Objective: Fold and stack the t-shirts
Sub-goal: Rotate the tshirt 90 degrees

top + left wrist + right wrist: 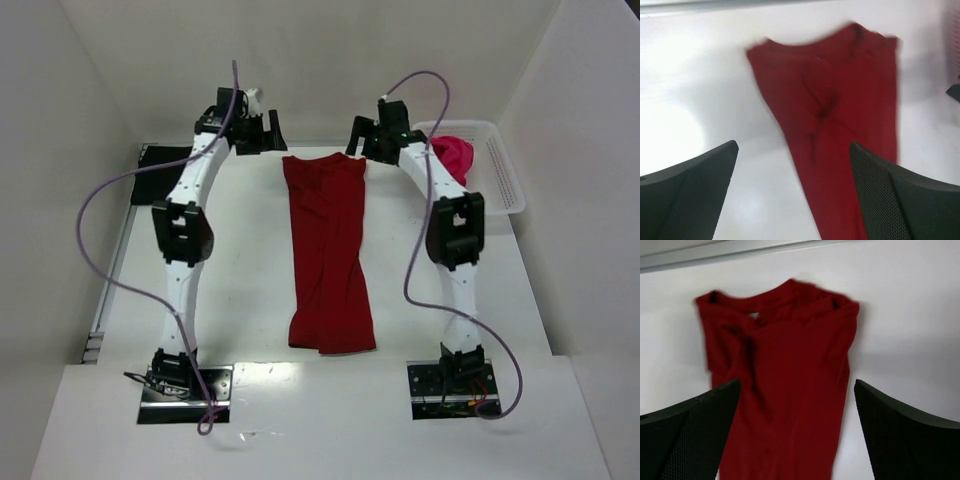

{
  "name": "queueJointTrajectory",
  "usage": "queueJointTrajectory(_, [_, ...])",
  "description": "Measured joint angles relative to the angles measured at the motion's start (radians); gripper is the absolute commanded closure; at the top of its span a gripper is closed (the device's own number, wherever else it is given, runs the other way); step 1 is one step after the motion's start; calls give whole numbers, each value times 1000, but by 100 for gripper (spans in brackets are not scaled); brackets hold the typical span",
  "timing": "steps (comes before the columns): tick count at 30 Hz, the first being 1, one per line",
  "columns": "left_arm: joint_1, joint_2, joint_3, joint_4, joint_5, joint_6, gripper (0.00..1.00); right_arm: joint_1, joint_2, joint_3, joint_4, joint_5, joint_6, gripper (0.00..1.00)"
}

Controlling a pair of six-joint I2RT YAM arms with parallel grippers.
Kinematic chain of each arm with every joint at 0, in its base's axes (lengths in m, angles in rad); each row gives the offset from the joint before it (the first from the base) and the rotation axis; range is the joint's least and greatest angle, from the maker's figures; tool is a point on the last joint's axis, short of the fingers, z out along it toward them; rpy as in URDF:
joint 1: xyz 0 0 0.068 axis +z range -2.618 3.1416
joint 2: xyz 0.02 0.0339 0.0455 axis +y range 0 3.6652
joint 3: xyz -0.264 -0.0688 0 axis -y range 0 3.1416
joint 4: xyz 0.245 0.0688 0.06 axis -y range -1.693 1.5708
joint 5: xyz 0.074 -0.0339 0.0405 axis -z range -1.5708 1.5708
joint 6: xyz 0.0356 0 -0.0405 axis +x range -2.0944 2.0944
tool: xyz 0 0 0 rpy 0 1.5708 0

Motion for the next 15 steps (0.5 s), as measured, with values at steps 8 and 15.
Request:
queueJointTrajectory(8, [-31,-670,-823,123,159,28,0,25,-710,-629,86,-59,10,0])
queueJointTrajectory(15, [-117,-877,-1371,182,263,-29,0,31,-968,-1071,69,-172,73,0])
